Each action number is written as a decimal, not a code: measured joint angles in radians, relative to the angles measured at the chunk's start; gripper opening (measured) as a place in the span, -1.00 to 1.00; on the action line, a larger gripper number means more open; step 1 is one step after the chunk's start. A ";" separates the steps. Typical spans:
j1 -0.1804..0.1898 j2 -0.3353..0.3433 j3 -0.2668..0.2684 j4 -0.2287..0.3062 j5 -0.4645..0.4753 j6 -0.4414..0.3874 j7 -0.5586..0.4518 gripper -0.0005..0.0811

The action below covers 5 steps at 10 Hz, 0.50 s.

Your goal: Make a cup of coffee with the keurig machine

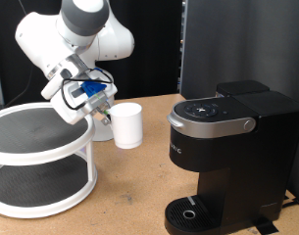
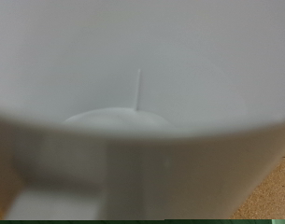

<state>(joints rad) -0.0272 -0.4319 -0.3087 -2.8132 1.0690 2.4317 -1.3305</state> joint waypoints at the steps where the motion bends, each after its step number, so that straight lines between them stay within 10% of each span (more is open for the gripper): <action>1: 0.001 0.014 0.002 0.000 0.001 0.012 0.000 -0.82; 5: 0.051 0.113 0.025 0.005 0.144 0.115 -0.115 -0.82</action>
<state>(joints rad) 0.0237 -0.3186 -0.2835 -2.8080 1.2125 2.5464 -1.4453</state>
